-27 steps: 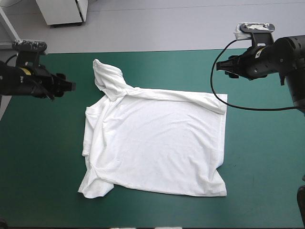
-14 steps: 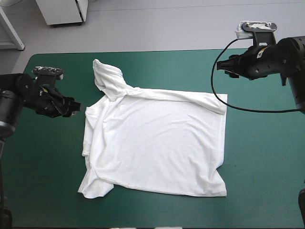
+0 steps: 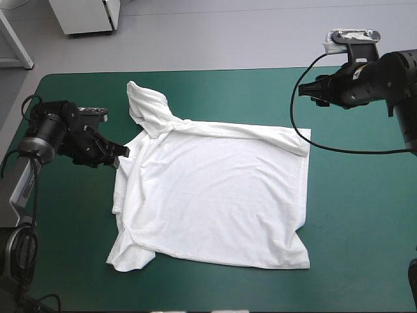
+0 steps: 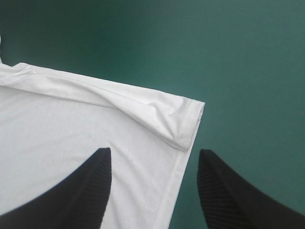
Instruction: Fold the cloth
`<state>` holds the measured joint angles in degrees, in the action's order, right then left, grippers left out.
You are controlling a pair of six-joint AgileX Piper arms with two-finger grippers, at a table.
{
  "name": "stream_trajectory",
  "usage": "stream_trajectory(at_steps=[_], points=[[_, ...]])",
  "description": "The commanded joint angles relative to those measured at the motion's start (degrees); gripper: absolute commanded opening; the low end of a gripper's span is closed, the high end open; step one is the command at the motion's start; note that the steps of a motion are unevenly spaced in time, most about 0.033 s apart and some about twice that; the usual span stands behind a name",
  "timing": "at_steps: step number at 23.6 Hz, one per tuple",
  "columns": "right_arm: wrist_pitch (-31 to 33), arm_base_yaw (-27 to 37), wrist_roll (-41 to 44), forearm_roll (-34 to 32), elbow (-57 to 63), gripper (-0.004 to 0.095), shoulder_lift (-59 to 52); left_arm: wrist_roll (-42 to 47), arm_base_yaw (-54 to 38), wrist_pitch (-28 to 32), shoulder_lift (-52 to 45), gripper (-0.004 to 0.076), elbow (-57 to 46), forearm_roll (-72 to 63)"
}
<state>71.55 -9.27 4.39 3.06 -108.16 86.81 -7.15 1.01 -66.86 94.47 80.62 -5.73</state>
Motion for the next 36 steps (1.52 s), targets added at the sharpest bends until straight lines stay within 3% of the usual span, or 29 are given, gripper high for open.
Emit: stream_trajectory(at_steps=[1,14,22,24,27,31,36], points=[[-0.06,0.41,-0.62,-0.3,-1.55,0.051,-2.21,1.37,0.15,3.51,-2.15,0.0403,-1.74,-1.28],[-0.06,0.41,-0.62,-0.3,-1.55,0.051,-2.21,2.36,2.65,12.61,-2.15,0.0381,-13.48,-2.7],[-0.06,0.41,-0.62,-0.3,-1.55,0.0509,-2.21,11.45,4.64,18.46,-2.05,0.0342,-20.23,4.34],[-0.06,0.41,-0.62,-0.3,-1.55,0.0509,-2.21,11.58,4.64,21.08,-1.81,0.0239,-22.97,3.72],[-0.06,0.41,-0.62,-0.3,-1.55,0.0473,-2.21,11.45,4.64,21.21,-0.47,-0.0026,-24.76,3.46],[-0.06,0.41,-0.78,-0.3,-1.55,0.0397,-2.21,10.88,4.64,21.63,-0.13,-0.0022,-23.73,5.73],[-0.06,0.41,-0.78,-0.3,-1.55,0.0391,-2.21,11.9,4.64,19.88,-0.5,-0.0022,-17.53,10.74]])
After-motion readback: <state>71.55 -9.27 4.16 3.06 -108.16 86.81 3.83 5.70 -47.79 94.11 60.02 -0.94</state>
